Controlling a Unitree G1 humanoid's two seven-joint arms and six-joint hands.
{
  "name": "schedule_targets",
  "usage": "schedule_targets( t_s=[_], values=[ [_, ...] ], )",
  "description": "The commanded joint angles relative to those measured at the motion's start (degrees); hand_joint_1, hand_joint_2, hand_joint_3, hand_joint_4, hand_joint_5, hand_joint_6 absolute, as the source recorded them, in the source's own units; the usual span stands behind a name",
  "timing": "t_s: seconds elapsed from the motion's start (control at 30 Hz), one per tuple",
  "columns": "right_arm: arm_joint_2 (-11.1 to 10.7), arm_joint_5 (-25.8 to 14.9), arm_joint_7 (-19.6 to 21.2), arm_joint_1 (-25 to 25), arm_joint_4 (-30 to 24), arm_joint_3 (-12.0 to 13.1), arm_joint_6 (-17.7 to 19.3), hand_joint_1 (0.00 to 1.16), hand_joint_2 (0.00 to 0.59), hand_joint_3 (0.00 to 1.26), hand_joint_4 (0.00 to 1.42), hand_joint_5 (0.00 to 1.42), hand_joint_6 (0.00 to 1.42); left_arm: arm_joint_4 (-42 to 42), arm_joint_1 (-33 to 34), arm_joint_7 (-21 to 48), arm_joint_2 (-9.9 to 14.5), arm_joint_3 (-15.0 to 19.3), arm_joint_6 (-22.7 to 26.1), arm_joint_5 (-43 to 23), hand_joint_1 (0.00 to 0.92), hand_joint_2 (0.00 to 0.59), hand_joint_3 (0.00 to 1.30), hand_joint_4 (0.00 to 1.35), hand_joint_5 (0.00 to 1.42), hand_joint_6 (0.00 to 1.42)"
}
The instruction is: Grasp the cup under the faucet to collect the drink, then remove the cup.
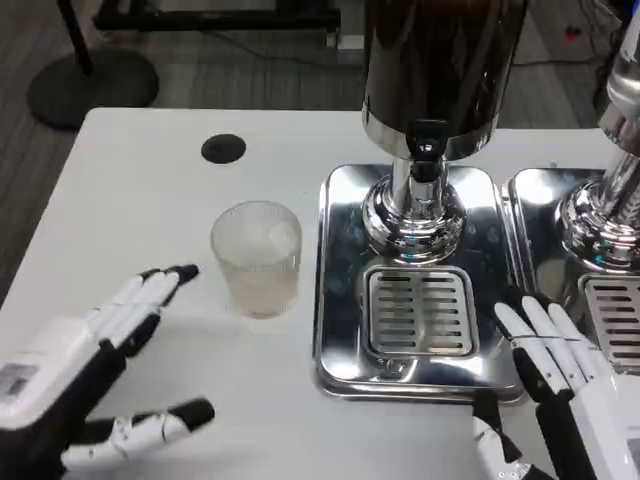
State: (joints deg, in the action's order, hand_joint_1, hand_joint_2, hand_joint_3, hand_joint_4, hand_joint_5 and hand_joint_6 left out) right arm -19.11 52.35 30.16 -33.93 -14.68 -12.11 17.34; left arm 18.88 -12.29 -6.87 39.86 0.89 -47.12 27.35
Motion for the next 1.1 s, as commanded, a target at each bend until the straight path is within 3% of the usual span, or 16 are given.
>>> schedule_targets(
  t_s=[0.03,0.53,1.1],
  values=[
    [0.8,0.0,0.2,-0.1,-0.4,-0.5,0.1,0.39,0.526,0.15,0.08,0.07,0.18,0.7,2.6,2.1,-0.8,0.1,2.7,-1.8,0.000,0.083,0.00,0.00,0.01,0.09],
    [1.9,0.0,0.8,0.5,-0.1,-1.2,0.2,0.42,0.526,0.17,0.10,0.09,0.19,9.0,14.8,5.8,-6.0,-1.2,13.1,-5.3,0.000,0.050,0.00,0.00,0.07,0.12],
    [2.3,0.1,0.7,0.1,-1.1,-1.2,0.2,0.43,0.526,0.18,0.11,0.10,0.20,24.7,29.8,7.4,-7.7,-10.5,15.0,-1.3,0.003,0.031,0.00,0.00,0.10,0.14]
  ],
)
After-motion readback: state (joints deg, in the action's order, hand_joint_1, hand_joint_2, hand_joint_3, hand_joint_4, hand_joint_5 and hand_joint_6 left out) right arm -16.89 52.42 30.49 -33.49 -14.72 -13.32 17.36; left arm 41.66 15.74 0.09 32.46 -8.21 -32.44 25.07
